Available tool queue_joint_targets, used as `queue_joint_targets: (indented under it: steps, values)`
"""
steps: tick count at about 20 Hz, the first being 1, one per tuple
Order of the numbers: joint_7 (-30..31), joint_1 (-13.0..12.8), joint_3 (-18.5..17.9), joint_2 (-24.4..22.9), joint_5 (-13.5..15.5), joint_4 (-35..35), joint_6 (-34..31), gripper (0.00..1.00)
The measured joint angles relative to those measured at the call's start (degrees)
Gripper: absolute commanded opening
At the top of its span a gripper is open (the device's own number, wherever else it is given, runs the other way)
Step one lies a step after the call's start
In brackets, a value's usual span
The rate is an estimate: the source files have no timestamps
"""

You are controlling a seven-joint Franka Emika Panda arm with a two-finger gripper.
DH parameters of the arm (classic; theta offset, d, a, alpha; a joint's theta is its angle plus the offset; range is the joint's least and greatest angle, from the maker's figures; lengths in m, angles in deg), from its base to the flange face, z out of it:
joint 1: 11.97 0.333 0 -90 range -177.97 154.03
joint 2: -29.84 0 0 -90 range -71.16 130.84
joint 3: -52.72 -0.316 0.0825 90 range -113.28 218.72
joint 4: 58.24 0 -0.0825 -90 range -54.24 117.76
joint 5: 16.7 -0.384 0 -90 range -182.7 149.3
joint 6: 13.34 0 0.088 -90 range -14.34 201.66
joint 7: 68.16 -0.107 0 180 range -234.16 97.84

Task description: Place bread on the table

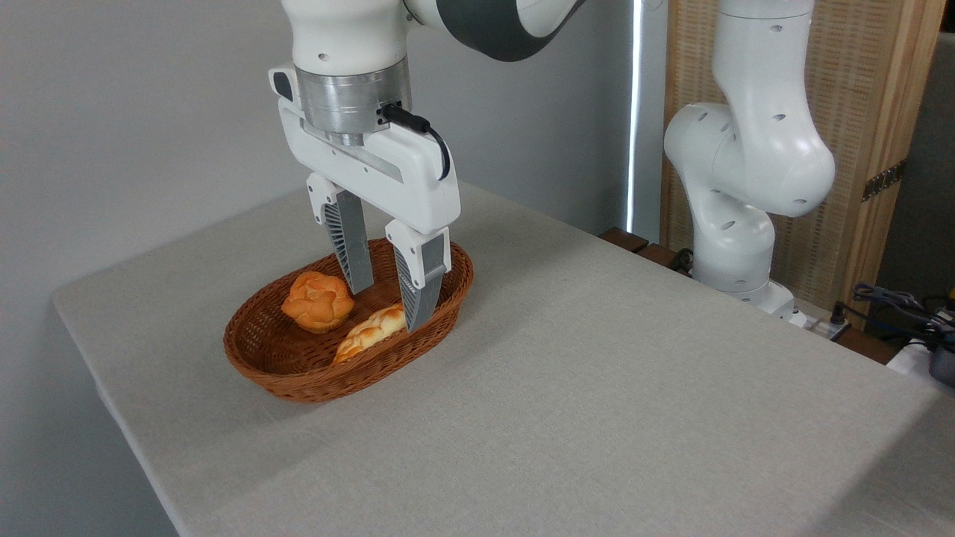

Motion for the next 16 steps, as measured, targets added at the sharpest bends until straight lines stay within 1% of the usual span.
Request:
queue_joint_targets:
  steps: [1,6,16]
  values:
    - [0.0,0.0,0.0,0.0,0.0,0.0,-0.9,1.00]
    - [0.0,0.0,-0.6,0.0,0.0,0.0,-0.9,1.00]
    - [0.0,0.0,-0.6,0.0,0.0,0.0,-0.9,1.00]
